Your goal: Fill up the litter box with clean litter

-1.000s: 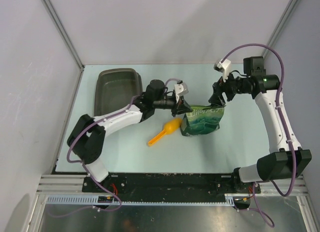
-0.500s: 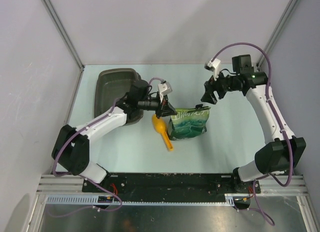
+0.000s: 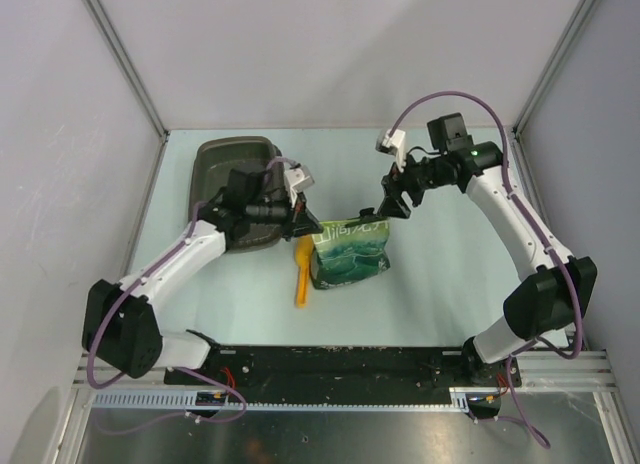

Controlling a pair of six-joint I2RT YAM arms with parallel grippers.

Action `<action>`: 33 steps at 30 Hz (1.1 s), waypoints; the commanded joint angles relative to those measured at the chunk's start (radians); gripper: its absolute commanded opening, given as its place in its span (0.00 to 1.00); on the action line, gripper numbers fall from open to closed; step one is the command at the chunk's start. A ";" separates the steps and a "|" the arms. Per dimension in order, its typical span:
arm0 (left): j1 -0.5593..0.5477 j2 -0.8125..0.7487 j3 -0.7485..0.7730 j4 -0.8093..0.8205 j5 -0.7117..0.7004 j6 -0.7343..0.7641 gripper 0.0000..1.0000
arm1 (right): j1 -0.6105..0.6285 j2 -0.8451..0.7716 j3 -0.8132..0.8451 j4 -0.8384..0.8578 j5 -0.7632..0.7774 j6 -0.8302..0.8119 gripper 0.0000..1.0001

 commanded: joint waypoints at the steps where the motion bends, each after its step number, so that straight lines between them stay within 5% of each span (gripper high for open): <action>1: 0.092 -0.142 0.064 -0.133 0.097 0.143 0.00 | 0.049 0.021 0.021 0.029 0.009 -0.024 0.73; 8: 0.088 -0.194 -0.096 -0.135 0.100 0.260 0.00 | 0.128 0.001 0.025 0.029 0.058 -0.119 0.72; 16: 0.073 -0.147 -0.046 -0.133 0.060 0.375 0.00 | 0.205 0.001 0.030 -0.051 0.133 -0.390 0.73; 23: 0.060 -0.136 -0.053 -0.121 0.057 0.360 0.10 | 0.233 0.059 0.055 0.009 0.139 -0.412 0.71; 33: 0.060 -0.110 -0.035 -0.092 0.042 0.328 0.13 | 0.271 0.141 0.105 -0.004 0.116 -0.435 0.51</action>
